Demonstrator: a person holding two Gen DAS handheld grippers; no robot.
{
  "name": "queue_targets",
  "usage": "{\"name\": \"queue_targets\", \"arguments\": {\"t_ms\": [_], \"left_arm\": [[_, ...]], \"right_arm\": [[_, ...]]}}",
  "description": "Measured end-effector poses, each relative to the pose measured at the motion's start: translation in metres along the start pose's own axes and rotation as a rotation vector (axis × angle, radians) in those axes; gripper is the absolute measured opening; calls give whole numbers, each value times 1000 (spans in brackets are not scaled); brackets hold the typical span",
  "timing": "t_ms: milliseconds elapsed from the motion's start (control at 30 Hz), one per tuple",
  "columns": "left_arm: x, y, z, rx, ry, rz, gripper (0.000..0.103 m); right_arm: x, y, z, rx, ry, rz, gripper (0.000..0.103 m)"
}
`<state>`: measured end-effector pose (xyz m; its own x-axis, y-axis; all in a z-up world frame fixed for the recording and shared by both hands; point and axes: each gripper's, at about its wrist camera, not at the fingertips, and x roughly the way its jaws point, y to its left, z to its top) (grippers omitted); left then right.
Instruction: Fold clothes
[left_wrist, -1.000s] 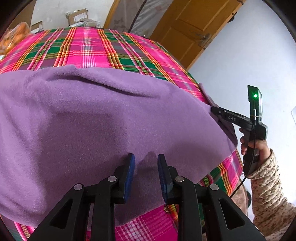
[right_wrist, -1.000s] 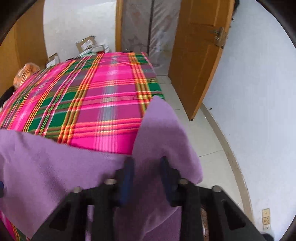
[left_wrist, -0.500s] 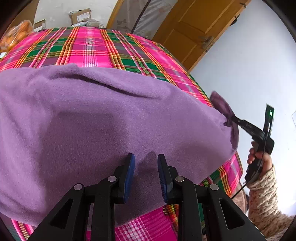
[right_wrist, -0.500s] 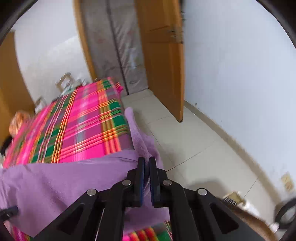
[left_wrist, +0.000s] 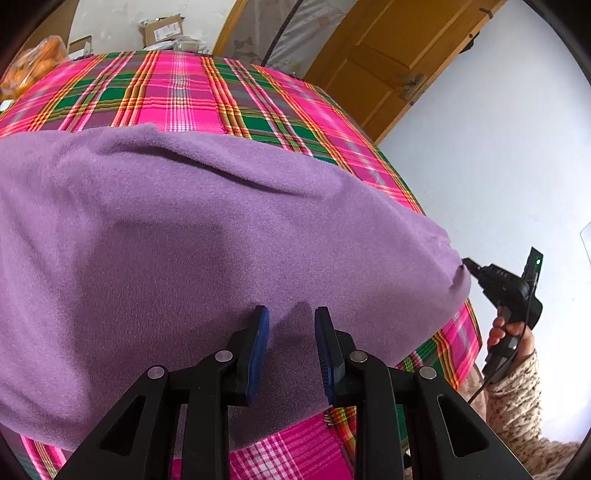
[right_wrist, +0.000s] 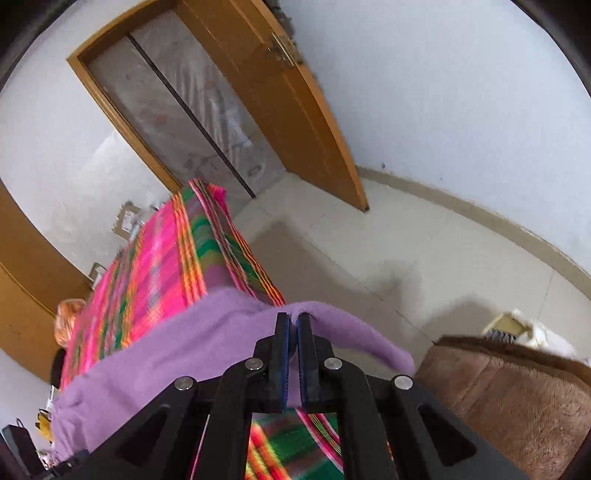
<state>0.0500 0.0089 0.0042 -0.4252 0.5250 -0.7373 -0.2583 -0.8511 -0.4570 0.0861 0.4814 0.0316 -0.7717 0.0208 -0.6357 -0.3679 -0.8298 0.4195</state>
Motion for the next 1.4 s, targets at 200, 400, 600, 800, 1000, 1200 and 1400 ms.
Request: {"name": "queue_targets", "arguments": {"t_ms": [200, 400, 600, 800, 1000, 1200, 1400], "left_arm": [[-4, -2, 3, -25, -16, -5, 26], [-4, -10, 2, 4, -18, -11, 26], [4, -7, 1, -7, 8, -14, 26], [4, -6, 0, -9, 8, -21, 26], [5, -6, -1, -17, 4, -30, 26], [2, -5, -4, -17, 4, -31, 26], [1, -3, -4, -16, 1, -33, 26]], "right_arm": [[-14, 11, 22, -12, -65, 46, 4], [-13, 14, 30, -24, -90, 48, 4], [11, -24, -4, 69, 28, -7, 4], [18, -45, -17, 122, 66, -66, 2], [2, -29, -14, 48, 25, -86, 3], [12, 16, -16, -118, 54, -33, 11], [11, 25, -40, -182, 92, -77, 30]]}}
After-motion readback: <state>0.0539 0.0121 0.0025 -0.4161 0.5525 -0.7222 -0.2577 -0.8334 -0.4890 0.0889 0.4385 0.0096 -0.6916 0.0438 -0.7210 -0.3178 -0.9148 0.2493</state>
